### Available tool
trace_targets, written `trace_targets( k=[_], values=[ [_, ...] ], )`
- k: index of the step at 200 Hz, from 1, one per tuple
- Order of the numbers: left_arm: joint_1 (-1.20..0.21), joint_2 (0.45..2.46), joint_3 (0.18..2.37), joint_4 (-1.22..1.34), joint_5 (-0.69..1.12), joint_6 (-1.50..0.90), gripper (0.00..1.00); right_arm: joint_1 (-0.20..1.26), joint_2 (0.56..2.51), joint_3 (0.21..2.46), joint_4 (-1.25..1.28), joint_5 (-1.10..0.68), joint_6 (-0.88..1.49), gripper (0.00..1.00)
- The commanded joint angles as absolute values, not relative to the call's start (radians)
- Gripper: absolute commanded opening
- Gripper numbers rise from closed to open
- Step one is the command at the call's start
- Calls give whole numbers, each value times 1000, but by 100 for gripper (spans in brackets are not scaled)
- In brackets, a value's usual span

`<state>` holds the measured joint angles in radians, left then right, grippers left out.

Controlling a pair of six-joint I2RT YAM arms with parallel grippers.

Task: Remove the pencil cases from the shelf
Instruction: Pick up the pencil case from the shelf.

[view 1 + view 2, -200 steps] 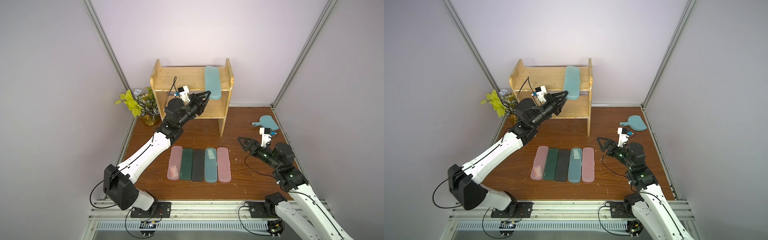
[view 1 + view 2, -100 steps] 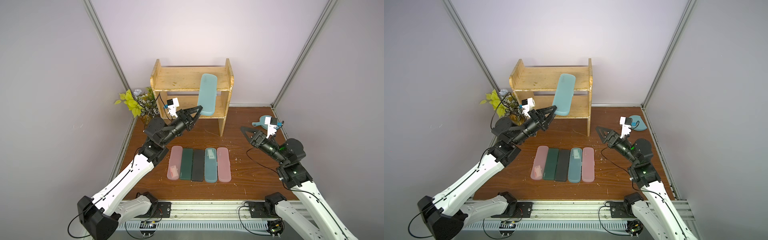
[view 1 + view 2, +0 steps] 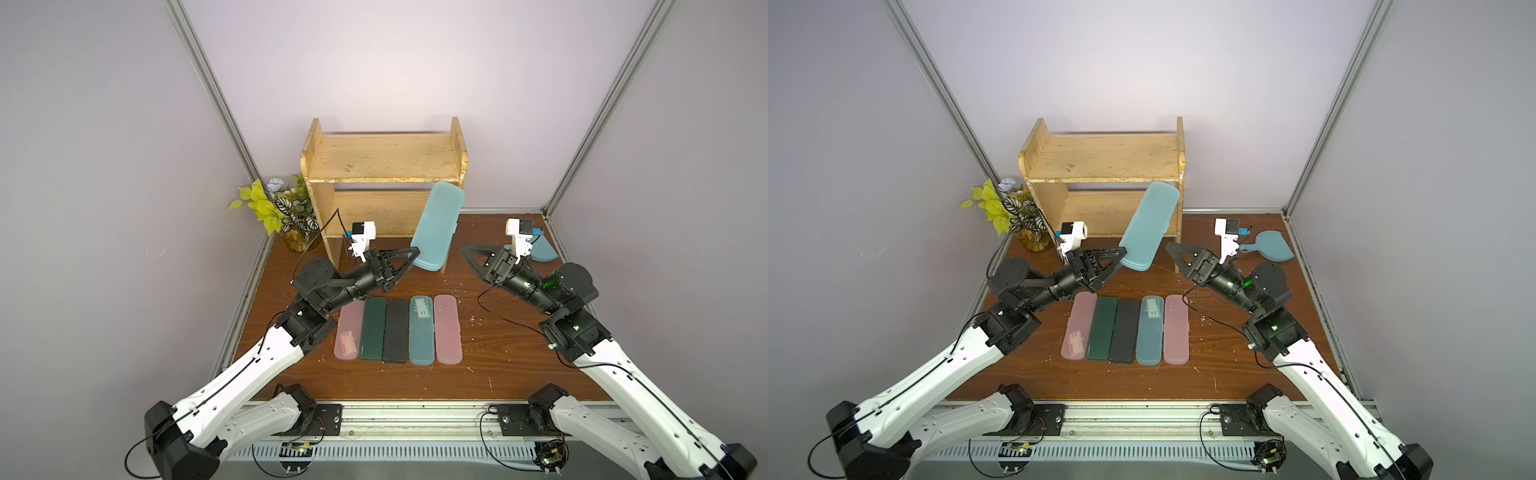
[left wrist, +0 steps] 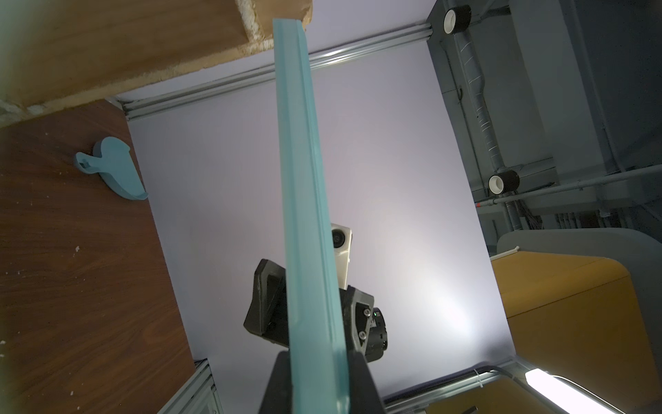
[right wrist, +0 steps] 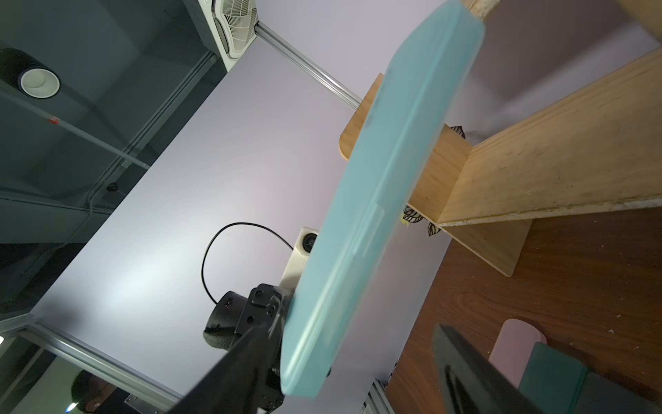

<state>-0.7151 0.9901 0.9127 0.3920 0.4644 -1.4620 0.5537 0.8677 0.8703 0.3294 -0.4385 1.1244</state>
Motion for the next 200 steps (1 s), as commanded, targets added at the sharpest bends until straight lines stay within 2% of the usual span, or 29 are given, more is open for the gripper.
trace_targets(
  k=[1,128,182,200],
  values=[
    [-744,968,904,442,483,-1438,2,581,857,871,428,-373,1161,75],
    [-761,989,875,527,557,-1459,0,593,865,825,482,-281,1245,60],
    [-764,1002,874,536,578,-1459,0,593,895,813,569,-267,1296,49],
    [-764,1003,870,540,578,-1459,0,593,905,811,584,-263,1307,41]
  ],
)
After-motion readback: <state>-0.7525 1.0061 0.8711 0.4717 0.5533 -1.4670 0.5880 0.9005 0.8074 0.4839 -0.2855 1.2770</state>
